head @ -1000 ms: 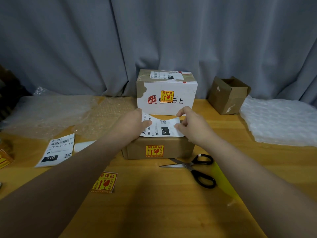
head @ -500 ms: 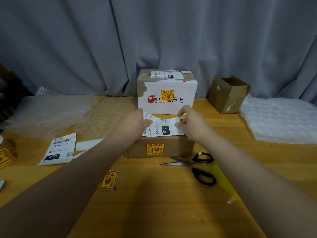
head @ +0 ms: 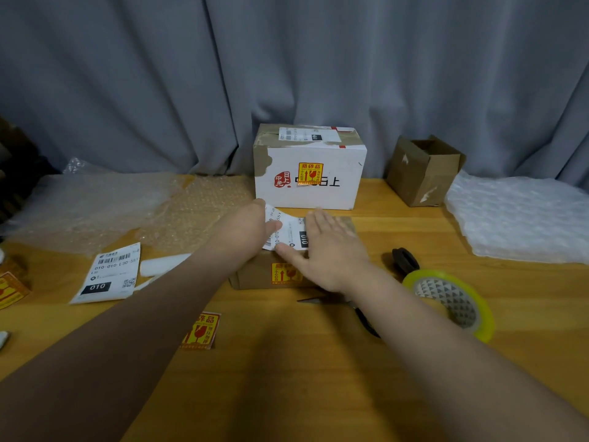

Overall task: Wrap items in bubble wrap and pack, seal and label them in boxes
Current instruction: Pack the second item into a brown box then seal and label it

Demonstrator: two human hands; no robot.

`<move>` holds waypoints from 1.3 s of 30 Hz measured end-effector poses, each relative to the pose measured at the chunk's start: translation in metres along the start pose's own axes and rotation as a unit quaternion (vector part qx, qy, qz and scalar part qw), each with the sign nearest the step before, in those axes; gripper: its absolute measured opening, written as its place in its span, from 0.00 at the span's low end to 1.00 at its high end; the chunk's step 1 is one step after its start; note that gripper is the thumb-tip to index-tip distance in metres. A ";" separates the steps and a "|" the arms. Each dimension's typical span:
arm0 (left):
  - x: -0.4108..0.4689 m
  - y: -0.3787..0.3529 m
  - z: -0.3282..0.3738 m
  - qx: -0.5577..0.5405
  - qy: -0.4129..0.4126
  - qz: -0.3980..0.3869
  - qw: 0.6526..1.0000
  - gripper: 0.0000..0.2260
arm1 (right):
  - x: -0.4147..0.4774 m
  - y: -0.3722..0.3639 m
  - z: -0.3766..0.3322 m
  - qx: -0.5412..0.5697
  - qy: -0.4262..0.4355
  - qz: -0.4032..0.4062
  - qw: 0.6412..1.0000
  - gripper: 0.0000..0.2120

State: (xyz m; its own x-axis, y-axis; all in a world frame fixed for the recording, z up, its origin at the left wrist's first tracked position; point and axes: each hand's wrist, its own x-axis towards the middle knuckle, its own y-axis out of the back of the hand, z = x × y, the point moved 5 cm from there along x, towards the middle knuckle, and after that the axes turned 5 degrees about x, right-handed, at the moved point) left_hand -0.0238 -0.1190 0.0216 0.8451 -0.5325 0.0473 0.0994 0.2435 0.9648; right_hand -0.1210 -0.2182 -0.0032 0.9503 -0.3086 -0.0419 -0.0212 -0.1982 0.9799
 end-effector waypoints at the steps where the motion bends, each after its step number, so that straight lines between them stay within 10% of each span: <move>1: 0.001 0.000 0.000 0.001 0.001 -0.001 1.000 0.17 | -0.001 0.000 0.008 -0.023 -0.007 -0.005 1.000 0.48; 13: 0.009 0.003 -0.012 -0.053 0.014 -0.064 0.996 0.17 | 0.006 0.012 -0.003 -0.246 -0.027 -0.069 0.966 0.61; 19: 0.006 0.006 -0.014 -0.090 0.030 -0.070 0.993 0.12 | 0.004 -0.001 -0.005 -0.041 0.017 -0.061 0.997 0.59; 39: -0.014 0.000 -0.073 -0.231 0.029 0.043 0.972 0.14 | 0.020 -0.023 -0.090 -0.037 0.081 -0.005 0.996 0.53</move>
State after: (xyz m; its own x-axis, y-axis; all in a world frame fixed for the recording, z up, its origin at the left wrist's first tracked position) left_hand 0.0024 -0.0524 0.0021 0.8878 -0.4502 0.0951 0.2407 0.6304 0.7380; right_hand -0.0741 -0.1364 -0.0090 0.9880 -0.1523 -0.0265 0.0067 -0.1292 0.9916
